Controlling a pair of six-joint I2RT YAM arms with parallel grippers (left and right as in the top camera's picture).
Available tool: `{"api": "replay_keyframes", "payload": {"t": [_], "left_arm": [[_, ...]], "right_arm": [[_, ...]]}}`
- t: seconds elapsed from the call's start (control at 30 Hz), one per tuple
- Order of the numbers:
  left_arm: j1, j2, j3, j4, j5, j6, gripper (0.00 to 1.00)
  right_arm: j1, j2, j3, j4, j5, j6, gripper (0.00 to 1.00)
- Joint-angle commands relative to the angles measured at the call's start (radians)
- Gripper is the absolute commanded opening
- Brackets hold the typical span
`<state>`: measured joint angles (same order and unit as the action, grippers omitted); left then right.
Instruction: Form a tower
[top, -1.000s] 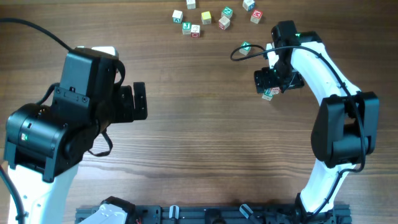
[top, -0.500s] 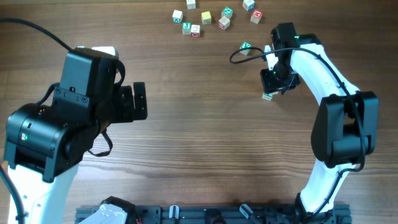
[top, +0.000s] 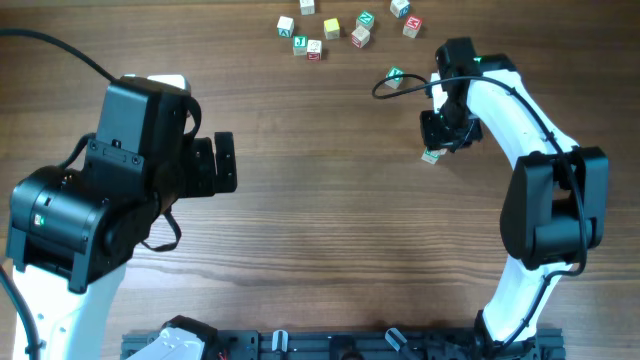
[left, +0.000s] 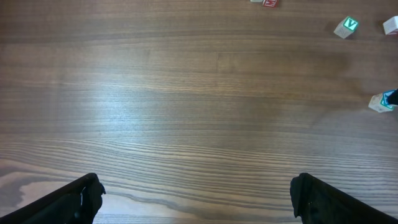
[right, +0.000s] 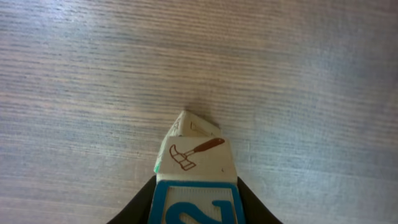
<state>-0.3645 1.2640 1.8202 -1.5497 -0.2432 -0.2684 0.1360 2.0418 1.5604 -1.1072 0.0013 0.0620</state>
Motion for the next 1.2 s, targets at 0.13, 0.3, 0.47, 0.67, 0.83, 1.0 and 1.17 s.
{"api": "replay_keyframes", "payload": {"t": [0.13,0.3,0.47,0.67,0.83,1.0,1.17], "left_arm": [[0.003,-0.003,-0.004,0.0,-0.016,-0.011,1.0],[0.003,-0.003,-0.004,0.0,-0.016,-0.011,1.0],[0.003,-0.003,-0.004,0.0,-0.016,-0.011,1.0],[0.003,-0.003,-0.004,0.0,-0.016,-0.011,1.0],[0.003,-0.003,-0.004,0.0,-0.016,-0.012,1.0],[0.003,-0.003,-0.004,0.0,-0.016,-0.011,1.0],[0.003,-0.003,-0.004,0.0,-0.016,-0.011,1.0]], "right_arm": [[0.002,-0.018,0.155,-0.167,-0.051,0.545,0.04],[0.029,-0.018,0.133,-0.189,0.023,1.001,0.04],[0.084,-0.017,0.133,-0.15,0.121,1.01,0.04],[0.084,-0.017,0.133,-0.136,0.118,0.89,0.04],[0.076,-0.017,0.132,-0.126,0.075,0.773,0.04],[0.072,-0.017,0.073,-0.076,0.05,0.74,0.04],[0.05,-0.017,0.053,-0.06,0.021,0.683,0.04]]}}
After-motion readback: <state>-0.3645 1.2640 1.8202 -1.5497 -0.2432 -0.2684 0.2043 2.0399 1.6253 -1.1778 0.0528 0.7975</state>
